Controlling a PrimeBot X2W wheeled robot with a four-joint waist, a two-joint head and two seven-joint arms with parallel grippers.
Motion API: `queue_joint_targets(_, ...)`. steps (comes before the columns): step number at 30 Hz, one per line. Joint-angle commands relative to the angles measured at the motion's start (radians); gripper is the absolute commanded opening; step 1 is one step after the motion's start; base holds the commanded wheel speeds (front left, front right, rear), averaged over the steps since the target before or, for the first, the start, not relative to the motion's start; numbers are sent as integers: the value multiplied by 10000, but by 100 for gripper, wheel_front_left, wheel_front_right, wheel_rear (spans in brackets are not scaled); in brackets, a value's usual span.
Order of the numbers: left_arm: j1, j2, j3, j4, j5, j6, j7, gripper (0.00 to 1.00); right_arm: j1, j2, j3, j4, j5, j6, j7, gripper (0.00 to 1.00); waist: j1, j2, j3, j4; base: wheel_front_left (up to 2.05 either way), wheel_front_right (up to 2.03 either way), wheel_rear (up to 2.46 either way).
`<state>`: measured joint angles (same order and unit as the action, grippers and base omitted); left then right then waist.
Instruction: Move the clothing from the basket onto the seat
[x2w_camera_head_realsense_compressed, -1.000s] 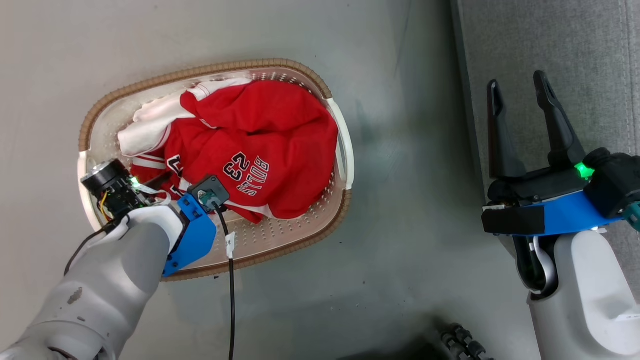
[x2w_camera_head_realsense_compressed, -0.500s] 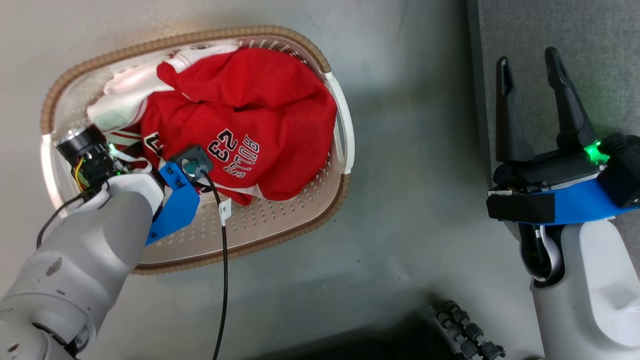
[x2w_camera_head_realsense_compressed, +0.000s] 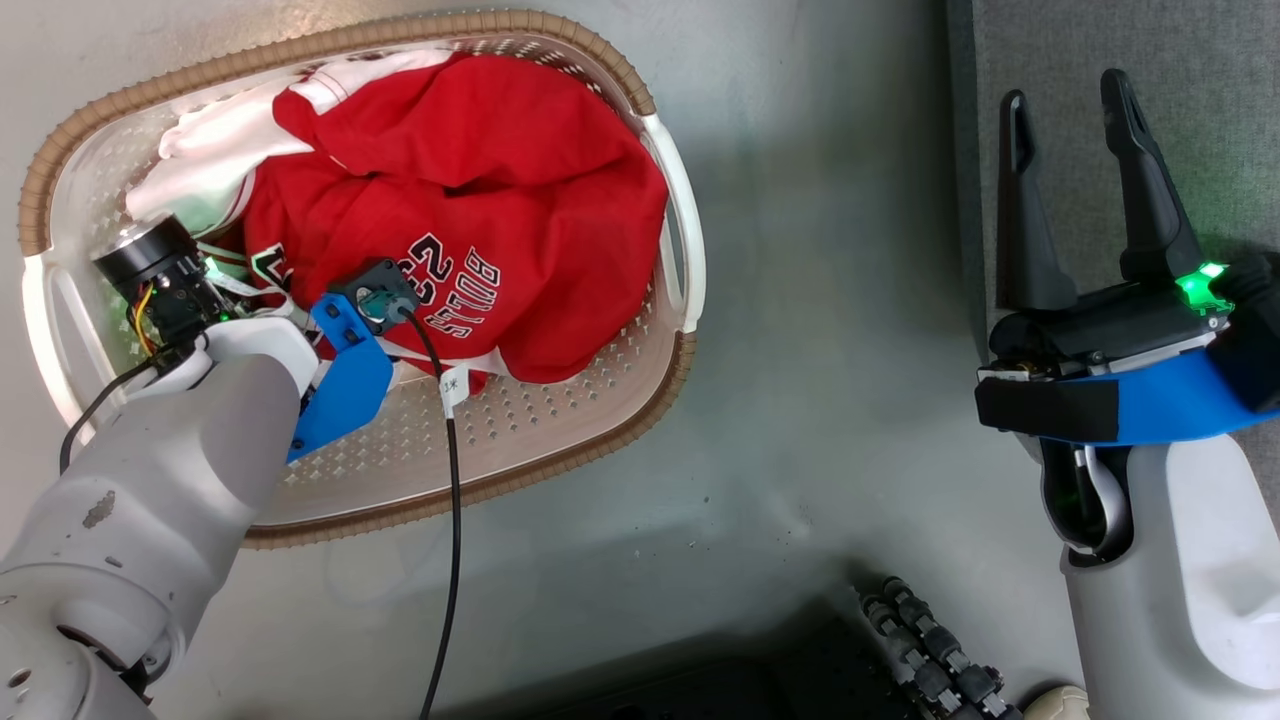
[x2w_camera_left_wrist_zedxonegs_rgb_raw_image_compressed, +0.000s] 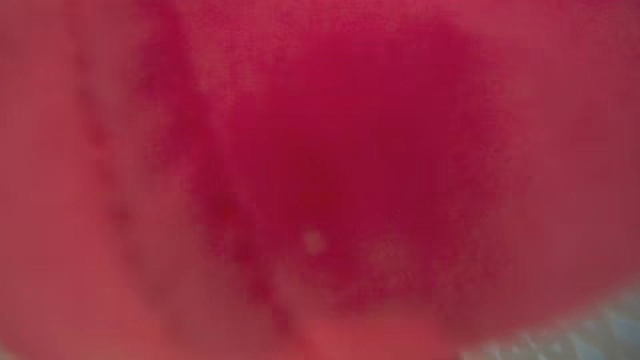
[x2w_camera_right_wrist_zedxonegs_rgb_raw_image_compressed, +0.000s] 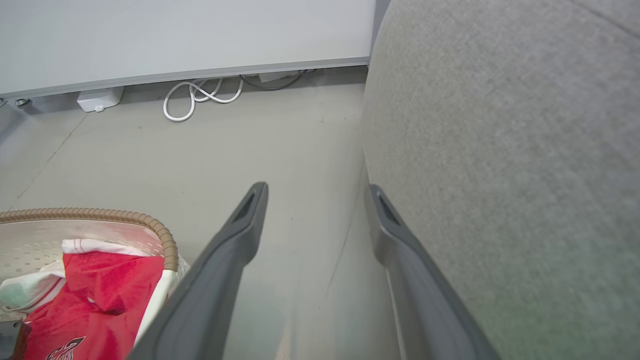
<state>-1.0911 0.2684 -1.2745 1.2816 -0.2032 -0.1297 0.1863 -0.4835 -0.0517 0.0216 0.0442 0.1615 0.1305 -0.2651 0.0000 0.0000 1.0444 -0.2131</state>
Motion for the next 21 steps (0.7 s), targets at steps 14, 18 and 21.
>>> queue_joint_targets(14,-226,-548,-80,-85,-378,-8,-99,0,-144,-21,-135,232,60,0,4,100,0,0,-591,132,0,0,0)
queue_joint_targets(18,100,-708,-71,-95,-566,-8,-571,0,40,-10,-199,300,18,3,4,100,0,0,-1062,345,0,0,0)
queue_joint_targets(21,382,-590,-69,-100,-699,-8,-1193,0,197,-63,-269,346,-43,3,4,100,0,0,-1479,561,0,0,0)
